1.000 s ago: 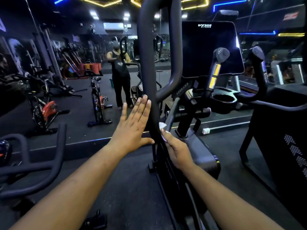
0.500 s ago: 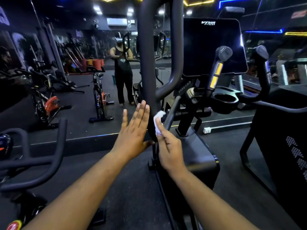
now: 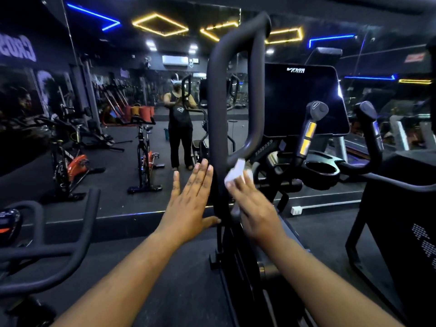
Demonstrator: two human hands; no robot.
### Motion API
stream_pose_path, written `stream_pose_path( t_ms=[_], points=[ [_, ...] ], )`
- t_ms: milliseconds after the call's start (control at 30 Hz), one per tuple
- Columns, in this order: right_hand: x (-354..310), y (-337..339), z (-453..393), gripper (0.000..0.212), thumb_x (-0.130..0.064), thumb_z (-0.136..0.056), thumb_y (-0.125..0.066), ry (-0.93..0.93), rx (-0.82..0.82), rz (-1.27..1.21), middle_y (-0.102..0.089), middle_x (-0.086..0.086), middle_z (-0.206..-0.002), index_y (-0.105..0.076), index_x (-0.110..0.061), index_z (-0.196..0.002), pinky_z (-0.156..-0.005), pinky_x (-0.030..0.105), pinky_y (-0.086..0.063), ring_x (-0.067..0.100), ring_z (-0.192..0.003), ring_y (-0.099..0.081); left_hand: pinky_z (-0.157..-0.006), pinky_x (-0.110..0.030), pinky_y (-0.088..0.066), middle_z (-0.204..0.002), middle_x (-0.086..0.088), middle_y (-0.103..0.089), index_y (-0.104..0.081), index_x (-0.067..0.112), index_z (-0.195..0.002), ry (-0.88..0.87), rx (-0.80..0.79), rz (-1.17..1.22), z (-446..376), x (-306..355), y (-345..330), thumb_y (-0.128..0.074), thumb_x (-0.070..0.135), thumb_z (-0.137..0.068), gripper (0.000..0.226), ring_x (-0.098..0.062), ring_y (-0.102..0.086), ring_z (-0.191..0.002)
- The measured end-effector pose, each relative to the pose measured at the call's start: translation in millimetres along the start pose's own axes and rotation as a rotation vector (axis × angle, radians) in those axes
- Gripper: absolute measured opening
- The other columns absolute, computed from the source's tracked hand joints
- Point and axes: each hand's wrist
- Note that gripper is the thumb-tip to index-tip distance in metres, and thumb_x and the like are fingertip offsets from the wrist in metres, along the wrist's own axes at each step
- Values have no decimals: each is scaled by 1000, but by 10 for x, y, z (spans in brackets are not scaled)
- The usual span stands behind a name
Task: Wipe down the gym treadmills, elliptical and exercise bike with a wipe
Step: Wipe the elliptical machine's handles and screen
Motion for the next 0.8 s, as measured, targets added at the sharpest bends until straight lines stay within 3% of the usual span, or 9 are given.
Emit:
stream_pose_path(
  t_ms=[100,167,233,300,367,500,567,700,800],
  points=[
    [17,-8,-479,55,2,-95,-38,-34,-27,46,-31,12,-160,-45,-2,-149,-123,46,-27,31,-153,-22,-123,-63,4,-163,1,38,32,18,-155,-6,-28,-2,-61,34,66,-72,64,-78,137,-13,29,-152],
    [34,-113,-434,59,6,-94,-45,-41,-68,59,-30,11,-162,-43,-5,-151,-123,46,-27,30,-154,-21,-124,-60,9,-160,5,42,38,23,-151,17,-52,29,-43,34,77,-69,64,-82,135,-10,33,-150],
    [-11,-196,-189,62,10,-91,-54,-69,-76,15,-33,11,-160,-45,-5,-150,-124,38,-25,26,-153,-22,-125,-51,13,-161,10,40,36,29,-152,45,-59,127,43,32,23,-68,63,-84,129,-5,30,-150],
    [-117,-248,105,60,13,-91,-52,-103,-76,-93,-37,13,-159,-48,-4,-148,-123,39,-27,24,-152,-28,-125,-37,6,-167,14,22,20,30,-159,102,-15,343,211,62,-105,-72,57,-85,121,0,15,-153],
    [-277,-318,419,56,18,-92,-48,-202,-27,-241,-46,13,-155,-51,-1,-145,-122,41,-31,25,-147,-38,-122,-25,-14,-166,17,-11,-8,27,-164,211,-6,638,422,131,-309,-75,46,-88,103,4,-12,-150],
    [-726,-499,1023,43,7,-100,-50,-611,124,-591,-62,-2,-141,-59,-10,-139,-110,34,-46,19,-132,-57,-101,-17,-47,-139,0,-63,-48,18,-146,409,-111,1190,773,396,-674,-64,14,-99,50,9,-59,-118],
    [-865,-586,1238,34,-2,-102,-54,-830,183,-721,-69,0,-131,-62,-12,-134,-103,33,-50,21,-123,-64,-91,-17,-51,-120,3,-74,-62,14,-134,484,-176,1306,919,490,-822,-60,11,-102,33,4,-67,-105],
    [-944,-650,1515,20,-4,-101,-59,-1131,275,-787,-74,9,-111,-64,-10,-119,-86,28,-55,23,-104,-71,-91,-41,-58,-105,-3,-78,-75,14,-111,612,-294,1408,1205,575,-1095,-67,18,-99,15,-24,-73,-102],
    [-952,-672,1686,19,0,-97,-62,-1246,295,-763,-75,11,-103,-63,-11,-113,-81,30,-57,24,-97,-73,-76,-35,-57,-93,-10,-78,-74,9,-99,720,-310,1410,1360,600,-1217,-72,14,-95,6,-21,-72,-83]
  ],
)
Point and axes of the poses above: each hand's wrist, its own z-axis away from the middle knuckle, its own y-axis out of the back of the hand, x = y × z
